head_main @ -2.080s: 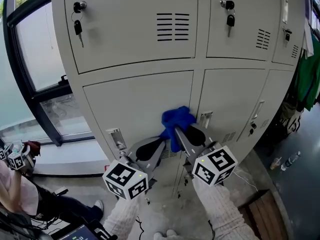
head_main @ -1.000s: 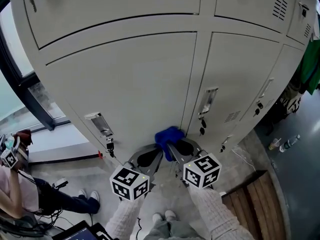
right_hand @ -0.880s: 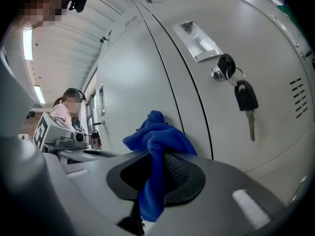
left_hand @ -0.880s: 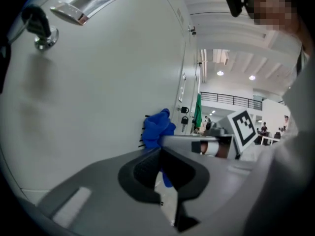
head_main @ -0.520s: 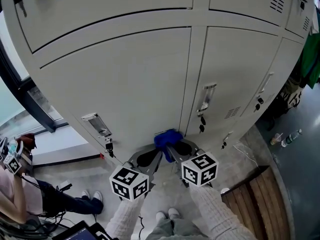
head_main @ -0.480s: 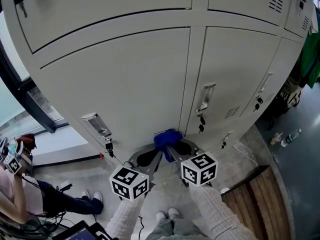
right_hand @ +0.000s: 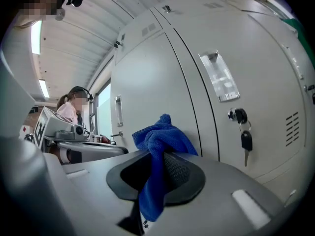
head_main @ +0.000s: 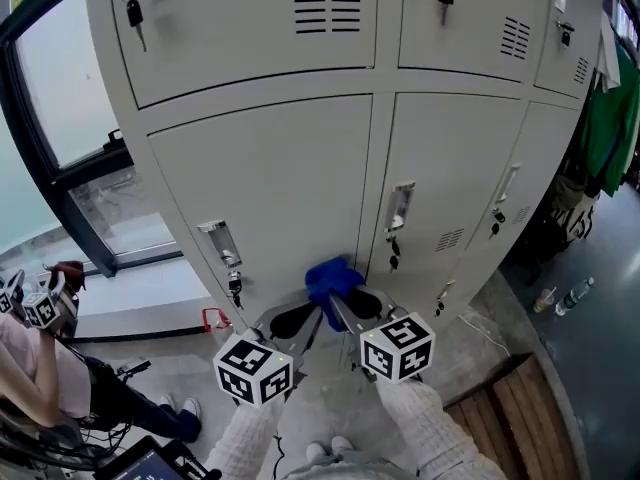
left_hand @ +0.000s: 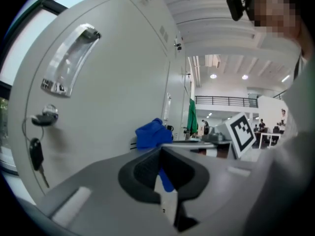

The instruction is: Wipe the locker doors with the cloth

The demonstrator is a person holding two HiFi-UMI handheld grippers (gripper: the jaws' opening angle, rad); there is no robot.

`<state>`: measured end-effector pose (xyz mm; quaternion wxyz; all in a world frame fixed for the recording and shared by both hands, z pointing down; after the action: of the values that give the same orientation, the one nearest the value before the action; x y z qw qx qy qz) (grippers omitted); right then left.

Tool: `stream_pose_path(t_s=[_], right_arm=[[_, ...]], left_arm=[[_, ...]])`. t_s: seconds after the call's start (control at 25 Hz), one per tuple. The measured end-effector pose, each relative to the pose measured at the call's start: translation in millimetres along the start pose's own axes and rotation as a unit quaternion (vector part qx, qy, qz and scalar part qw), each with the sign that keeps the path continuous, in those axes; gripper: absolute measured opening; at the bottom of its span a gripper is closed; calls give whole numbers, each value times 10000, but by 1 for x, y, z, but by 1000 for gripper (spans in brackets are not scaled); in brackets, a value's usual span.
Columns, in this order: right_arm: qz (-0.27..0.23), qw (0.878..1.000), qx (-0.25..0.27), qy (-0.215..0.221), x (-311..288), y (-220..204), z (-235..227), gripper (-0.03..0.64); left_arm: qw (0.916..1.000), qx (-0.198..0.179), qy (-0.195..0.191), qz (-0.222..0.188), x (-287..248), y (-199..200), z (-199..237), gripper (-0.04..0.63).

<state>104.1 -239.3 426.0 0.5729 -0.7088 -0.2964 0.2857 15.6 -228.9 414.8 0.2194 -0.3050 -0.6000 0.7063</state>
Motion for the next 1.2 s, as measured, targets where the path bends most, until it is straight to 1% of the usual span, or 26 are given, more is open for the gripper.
stream_pose_path(t_s=[0.08, 0.24, 0.36, 0.48, 0.64, 0.92, 1.12, 1.2], right_arm=[[-165, 9997, 126, 125, 4, 16, 15, 58], [-380, 9982, 319, 333, 15, 35, 43, 58], [-526, 9972, 268, 451, 19, 38, 55, 58], [-608, 9966, 190, 517, 22, 32, 65, 58], [-618, 9962, 166, 594, 23, 26, 74, 58], [-635, 9962, 194, 555, 30, 25, 77, 58], [-562, 9966, 168, 578, 38, 22, 79, 57], [-546, 9969, 163, 541, 42, 21, 77, 57]], left_arm=[[9999, -71, 43, -142, 12, 12, -1, 8], [9990, 17, 153, -422, 39, 27, 0, 8], [9982, 40, 174, -577, 56, 34, -1, 8], [9973, 150, 230, -676, 70, 32, -3, 7], [9973, 152, 326, -642, 77, 26, -2, 8], [9977, 202, 258, -586, 76, 20, -9, 8], [9974, 362, 124, -616, 72, 22, -17, 8], [9970, 405, 138, -641, 74, 24, -16, 8]])
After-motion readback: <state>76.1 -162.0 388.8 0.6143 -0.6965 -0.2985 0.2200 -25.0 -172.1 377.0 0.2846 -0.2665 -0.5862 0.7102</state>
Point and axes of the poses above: the fingertips, and each gripper's own axes: x backward along the fingers, z to its left, y out of its top, the point moved 4 cm from there along x, backward along the fingers, and after that the axes turned 13 degrees about y, right-handed, at the moved point
